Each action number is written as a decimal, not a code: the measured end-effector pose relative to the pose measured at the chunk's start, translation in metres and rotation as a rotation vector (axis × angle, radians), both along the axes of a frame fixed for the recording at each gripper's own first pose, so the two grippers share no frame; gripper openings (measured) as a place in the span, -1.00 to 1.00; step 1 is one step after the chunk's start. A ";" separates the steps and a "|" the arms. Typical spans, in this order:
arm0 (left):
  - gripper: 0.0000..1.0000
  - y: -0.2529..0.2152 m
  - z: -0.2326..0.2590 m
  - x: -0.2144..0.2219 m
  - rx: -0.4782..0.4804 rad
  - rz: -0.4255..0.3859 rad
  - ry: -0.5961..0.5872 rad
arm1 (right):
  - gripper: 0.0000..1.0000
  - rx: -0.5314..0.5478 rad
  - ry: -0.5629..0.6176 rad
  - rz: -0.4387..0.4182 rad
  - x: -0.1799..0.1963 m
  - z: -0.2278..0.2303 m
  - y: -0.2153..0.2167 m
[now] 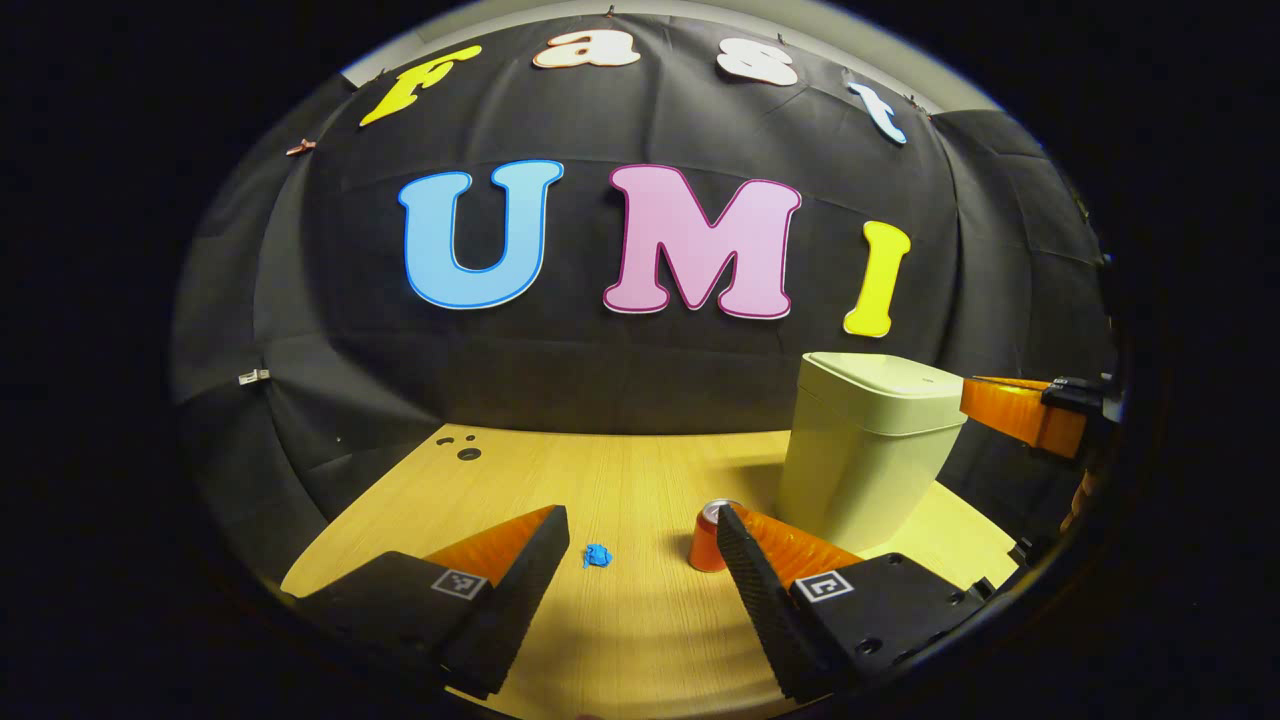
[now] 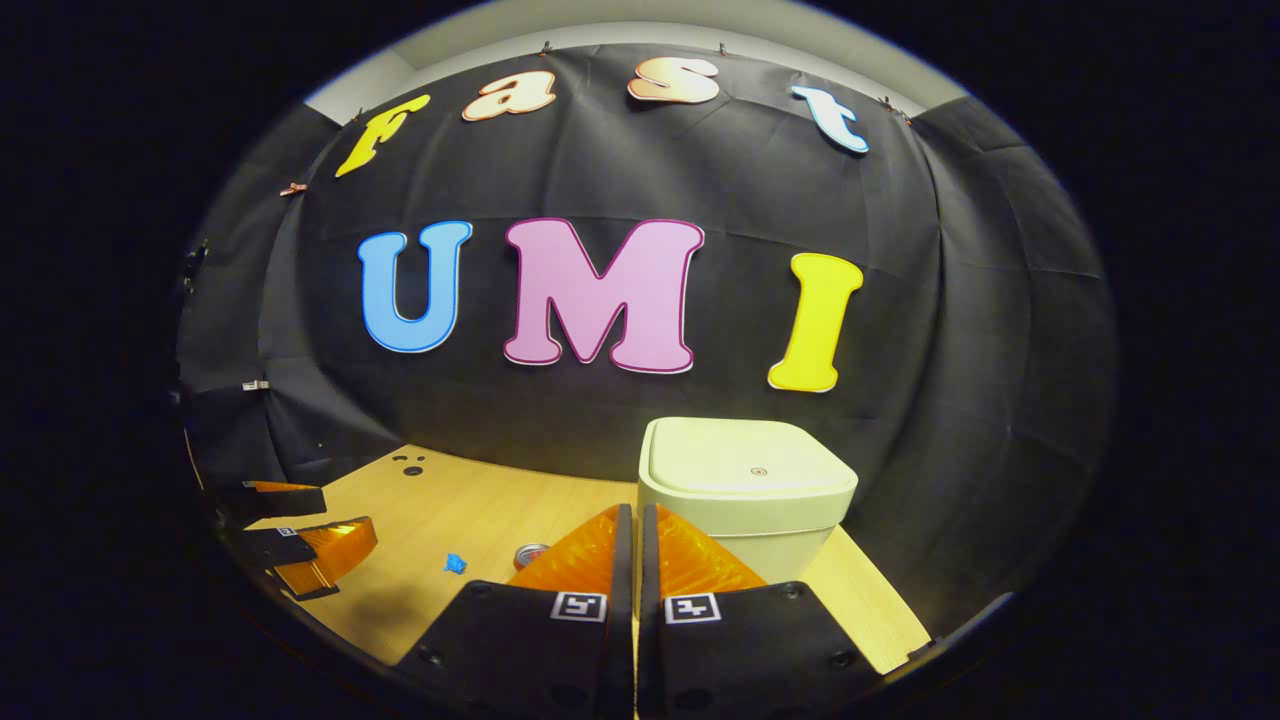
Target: Press the lid of the desktop garbage bin to open it, pick up the crumpled paper on the desktop and throw it into the bin, then pick up the pop can on the desktop and drop it into the bin, and finally close the garbage bin lid.
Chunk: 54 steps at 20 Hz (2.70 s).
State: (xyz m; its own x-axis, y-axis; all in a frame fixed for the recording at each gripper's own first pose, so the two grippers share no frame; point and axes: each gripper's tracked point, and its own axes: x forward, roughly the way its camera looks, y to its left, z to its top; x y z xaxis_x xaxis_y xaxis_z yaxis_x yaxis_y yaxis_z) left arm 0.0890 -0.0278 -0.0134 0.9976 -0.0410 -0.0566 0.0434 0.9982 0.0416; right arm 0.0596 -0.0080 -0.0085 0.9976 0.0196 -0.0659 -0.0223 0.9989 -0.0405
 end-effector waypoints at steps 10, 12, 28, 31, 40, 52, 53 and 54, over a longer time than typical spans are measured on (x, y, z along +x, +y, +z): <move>0.92 -0.006 -0.008 0.002 0.014 -0.001 0.022 | -0.90 -0.072 -0.015 0.158 0.004 0.022 0.020; 0.92 -0.008 -0.008 0.004 0.019 0.000 0.025 | -0.90 -0.098 -0.017 0.142 0.011 0.029 0.012; 0.92 -0.004 -0.023 0.012 0.023 0.064 0.066 | -0.90 0.026 0.125 -0.045 0.104 0.022 -0.104; 0.92 -0.004 -0.026 0.012 0.034 0.080 0.073 | -0.90 0.018 0.136 -0.047 0.113 0.016 -0.110; 0.92 -0.006 -0.030 0.012 0.043 0.117 0.079 | -0.89 -0.005 0.177 -0.014 0.117 -0.007 -0.108; 0.90 -0.013 -0.046 0.013 0.043 0.124 0.109 | -0.89 0.064 0.172 -0.016 0.120 -0.014 -0.108; 0.90 -0.012 -0.049 0.014 0.042 0.126 0.114 | -0.89 0.058 0.173 -0.017 0.120 -0.015 -0.108; 0.91 -0.012 -0.049 0.014 0.040 0.126 0.117 | -0.89 0.049 0.163 -0.021 0.121 -0.012 -0.108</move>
